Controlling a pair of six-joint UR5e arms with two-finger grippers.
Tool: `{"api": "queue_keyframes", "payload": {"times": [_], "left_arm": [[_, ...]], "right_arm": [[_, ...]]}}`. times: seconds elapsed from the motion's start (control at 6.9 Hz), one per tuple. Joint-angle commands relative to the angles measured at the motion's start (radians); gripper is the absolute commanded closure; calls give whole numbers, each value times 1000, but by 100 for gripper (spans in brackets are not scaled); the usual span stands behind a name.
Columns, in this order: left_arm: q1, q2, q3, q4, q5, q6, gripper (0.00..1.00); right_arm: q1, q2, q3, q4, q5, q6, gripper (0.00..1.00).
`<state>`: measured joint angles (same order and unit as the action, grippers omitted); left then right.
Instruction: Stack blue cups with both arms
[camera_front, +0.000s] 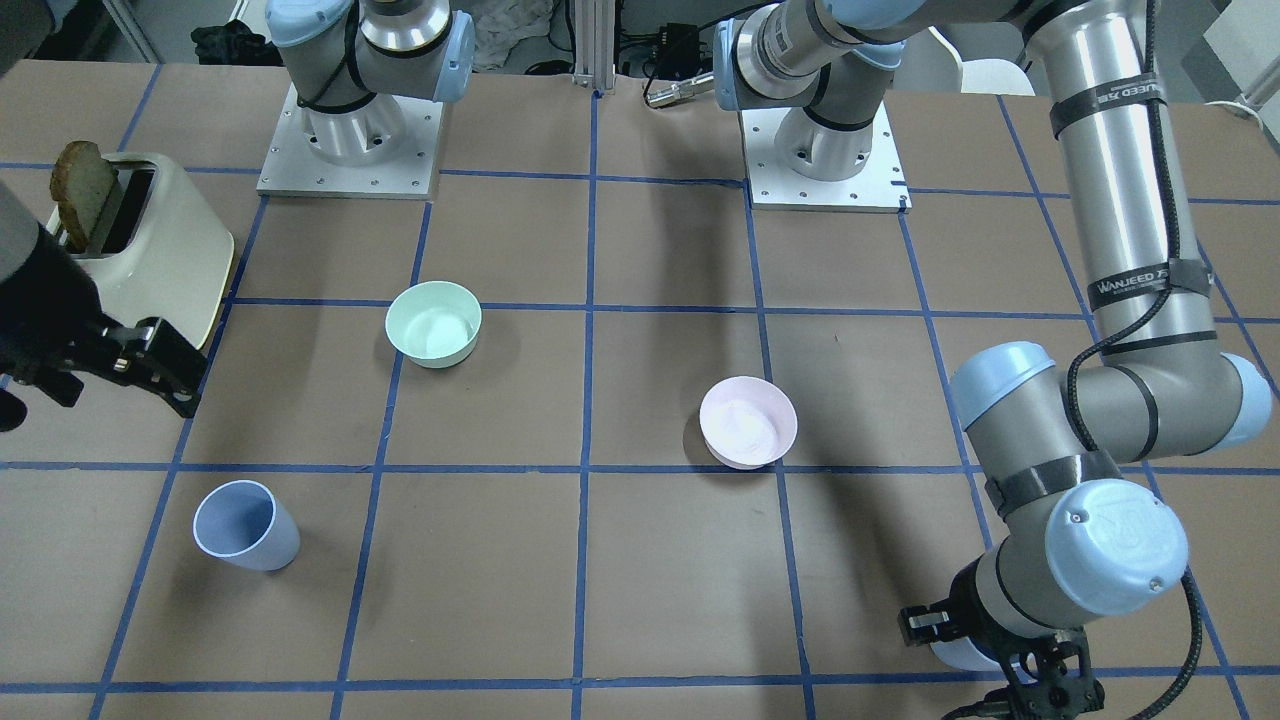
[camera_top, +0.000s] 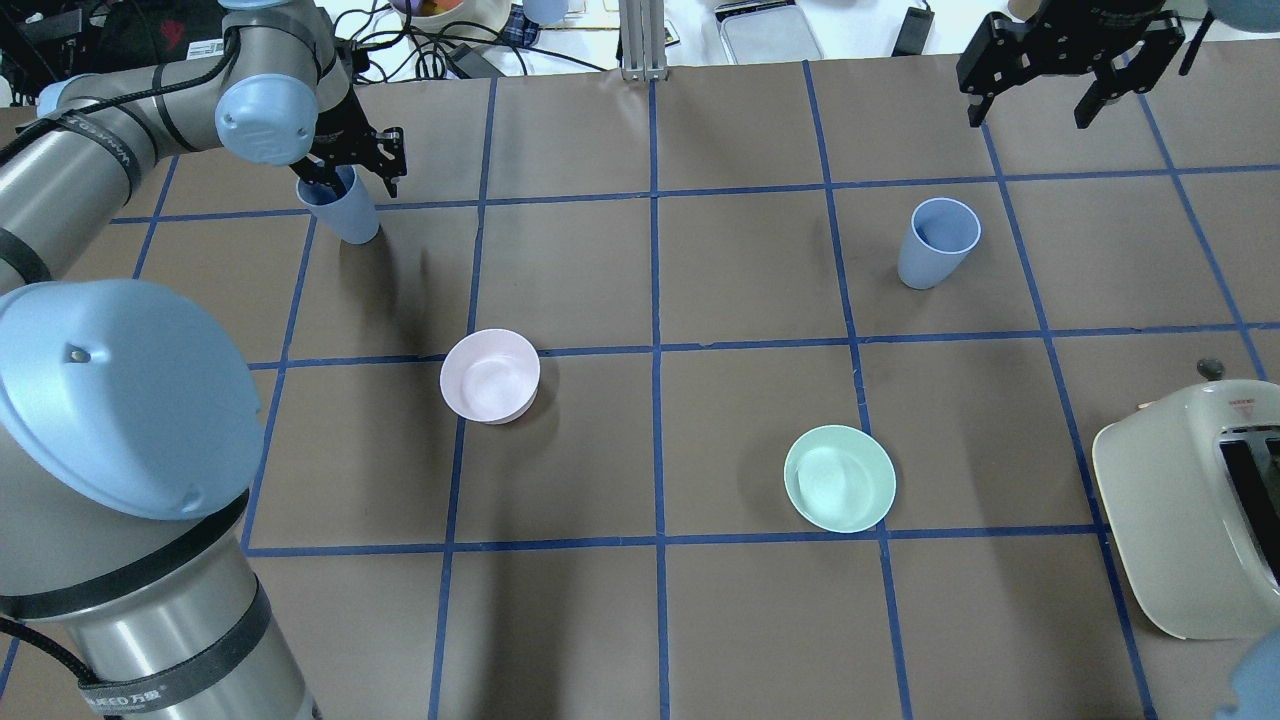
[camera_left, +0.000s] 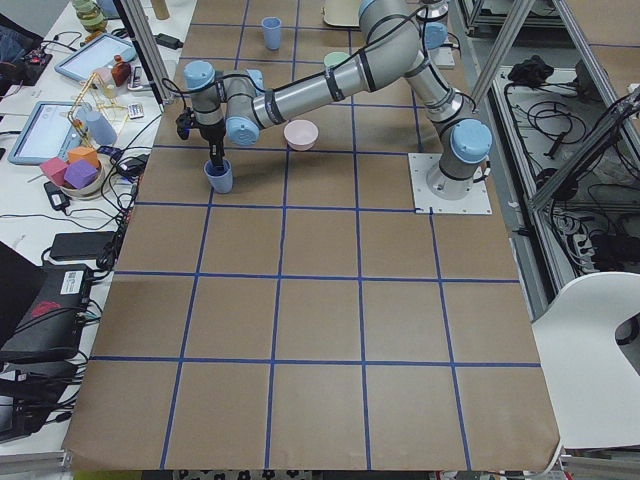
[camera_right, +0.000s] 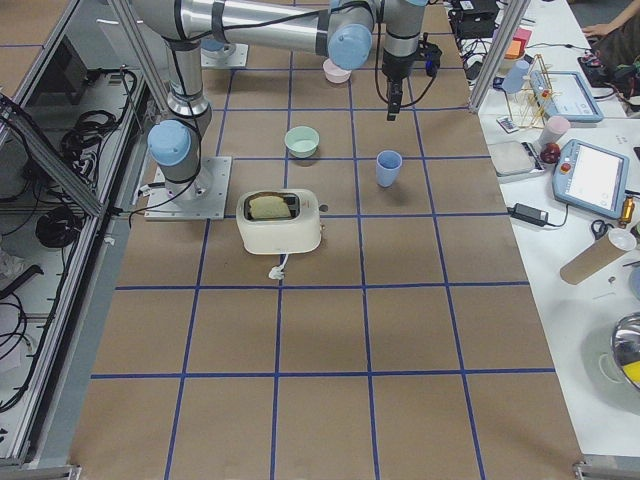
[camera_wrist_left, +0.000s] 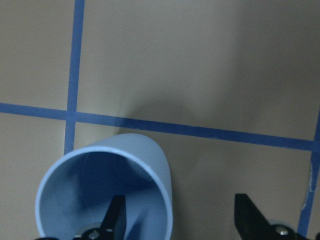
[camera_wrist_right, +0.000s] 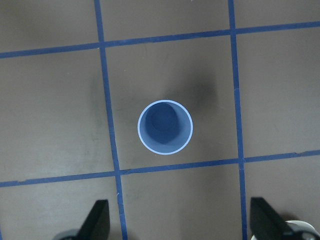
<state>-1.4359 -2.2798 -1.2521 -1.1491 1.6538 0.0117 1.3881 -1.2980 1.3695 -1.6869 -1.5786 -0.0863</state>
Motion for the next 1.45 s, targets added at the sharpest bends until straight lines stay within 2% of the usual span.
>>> {"api": "queue_keyframes", "payload": {"times": [0.0, 0.14, 0.29, 0.43, 0.72, 0.87, 1.16, 1.3], "left_arm": [[0, 3, -4, 3, 1, 4, 100], [-4, 22, 2, 3, -2, 4, 100], [-30, 46, 8, -17, -8, -5, 100], [-85, 74, 7, -32, -9, -25, 100], [-278, 80, 8, -21, -19, -242, 100], [-382, 63, 8, -15, -41, -339, 100], [-487, 57, 4, 23, -99, -532, 100], [-558, 57, -21, 9, -94, -556, 100]], "right_arm": [[-56, 130, 11, -124, 0, -23, 0], [-57, 156, 11, -135, 6, -26, 0], [-57, 187, 13, -199, 9, -44, 2], [-58, 219, 40, -204, 11, -49, 4], [-58, 217, 137, -305, 11, -50, 6], [-61, 210, 144, -306, 11, -53, 6], [-58, 204, 177, -304, 14, -50, 8], [-58, 206, 184, -310, 15, -50, 19]]}}
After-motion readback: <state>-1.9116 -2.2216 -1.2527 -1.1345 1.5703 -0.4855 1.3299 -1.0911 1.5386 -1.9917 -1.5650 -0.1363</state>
